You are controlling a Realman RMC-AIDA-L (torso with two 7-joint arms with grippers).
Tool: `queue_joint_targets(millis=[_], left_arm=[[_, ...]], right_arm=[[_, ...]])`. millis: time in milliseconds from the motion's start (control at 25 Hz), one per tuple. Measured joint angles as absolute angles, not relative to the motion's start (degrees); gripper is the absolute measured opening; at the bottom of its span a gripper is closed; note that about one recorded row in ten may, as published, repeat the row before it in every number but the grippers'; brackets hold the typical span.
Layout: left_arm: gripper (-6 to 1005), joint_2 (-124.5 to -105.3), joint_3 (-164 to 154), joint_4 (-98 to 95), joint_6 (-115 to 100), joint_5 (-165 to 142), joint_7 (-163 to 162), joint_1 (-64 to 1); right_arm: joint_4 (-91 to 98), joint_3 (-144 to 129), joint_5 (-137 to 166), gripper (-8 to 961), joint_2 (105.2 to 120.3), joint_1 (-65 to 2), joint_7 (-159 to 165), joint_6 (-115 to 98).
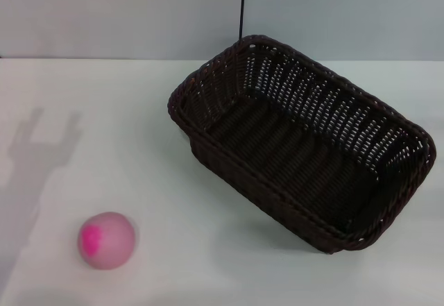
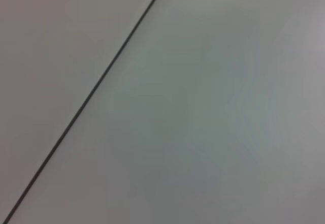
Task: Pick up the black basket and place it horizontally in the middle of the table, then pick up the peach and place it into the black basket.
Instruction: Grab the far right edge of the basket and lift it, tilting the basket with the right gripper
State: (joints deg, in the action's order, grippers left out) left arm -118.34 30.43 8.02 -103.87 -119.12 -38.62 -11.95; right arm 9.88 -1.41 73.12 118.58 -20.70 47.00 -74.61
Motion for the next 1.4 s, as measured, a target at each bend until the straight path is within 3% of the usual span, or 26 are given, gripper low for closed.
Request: queue_joint_targets(millis=[320, 480, 520, 560, 600, 720, 760, 800, 880, 1400], left_arm=[[802, -118.15, 28.46, 6.11, -104.17, -119.21, -39.09, -12.49], [802, -118.04, 27.21, 5.12, -104.32, -119.25, -39.13, -13.02], [802, -118.03, 27.12, 4.88, -104.33, -119.25, -39.30, -13.09], [802, -118.03, 27.08, 4.24, -104.21, -119.27, -40.37, -13.45], [802, -118.03, 27.08, 4.24, -104.21, -119.27, -40.37, -13.45], [802, -118.03, 27.07, 3.88, -103.91, -119.27, -41.12, -13.76], [802, -118.03, 27.07, 3.88, -103.91, -119.27, -41.12, -13.76], [802, -118.03, 27.07, 3.60, -103.72, -119.27, -41.72, -14.12], [801, -118.04, 27.07, 3.61, -103.70, -119.27, -41.74, -14.26], [801, -118.13, 25.88, 3.60, -102.38, -119.26, -42.86, -14.61]], right_arm=[[14.27, -9.50, 73.23, 544, 118.36, -19.93, 51.21, -74.93], [20.09, -16.63, 74.78, 566, 117.19, -18.92, 59.79, -74.92], [22.58, -18.61, 76.41, 571, 116.69, -18.67, 63.61, -74.99], [28.65, -21.67, 82.21, 577, 115.11, -18.50, 73.21, -75.31], [28.65, -21.67, 82.21, 582, 115.11, -18.50, 73.21, -75.31], [39.48, -23.83, 96.80, 598, 111.03, -20.21, 91.81, -80.50], [41.74, -23.73, 100.32, 604, 109.99, -21.10, 95.33, -83.09], [41.74, -23.73, 100.32, 609, 109.99, -21.10, 95.33, -83.09], [48.18, -23.25, 109.25, 620, 107.83, -24.14, 103.92, -90.25], [57.93, -25.57, 135.74, 700, 103.99, -39.51, 128.13, -103.21]])
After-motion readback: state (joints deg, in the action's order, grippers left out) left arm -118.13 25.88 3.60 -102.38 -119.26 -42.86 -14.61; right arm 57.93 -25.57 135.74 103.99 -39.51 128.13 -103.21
